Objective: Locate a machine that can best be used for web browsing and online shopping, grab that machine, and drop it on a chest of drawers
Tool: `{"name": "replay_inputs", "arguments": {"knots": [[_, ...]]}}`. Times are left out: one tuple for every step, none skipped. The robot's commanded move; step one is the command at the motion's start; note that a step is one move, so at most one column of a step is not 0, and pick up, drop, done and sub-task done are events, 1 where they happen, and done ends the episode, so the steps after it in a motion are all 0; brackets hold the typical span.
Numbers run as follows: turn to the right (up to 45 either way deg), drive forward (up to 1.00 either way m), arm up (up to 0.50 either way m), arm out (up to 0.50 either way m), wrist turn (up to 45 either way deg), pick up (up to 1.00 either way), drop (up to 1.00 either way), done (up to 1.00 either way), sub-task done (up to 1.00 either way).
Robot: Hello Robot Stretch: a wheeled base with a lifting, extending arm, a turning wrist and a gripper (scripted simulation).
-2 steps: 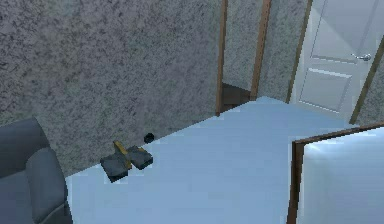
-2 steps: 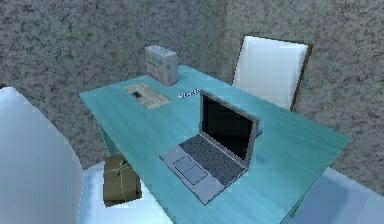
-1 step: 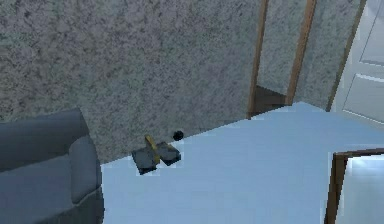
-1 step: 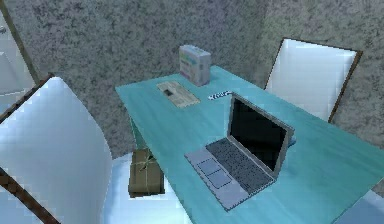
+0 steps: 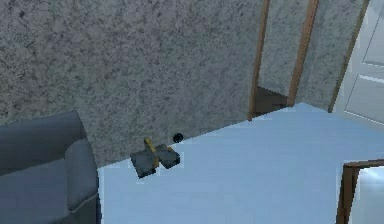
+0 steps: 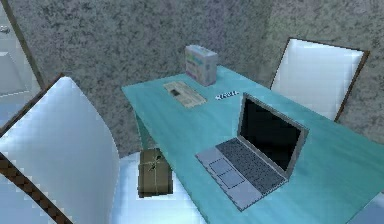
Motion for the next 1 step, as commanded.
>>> {"name": "replay_inputs", "arguments": {"knots": [[15.0, 0.0, 0.0, 0.0, 0.0, 0.0, 0.0, 0.0, 0.0]]}}
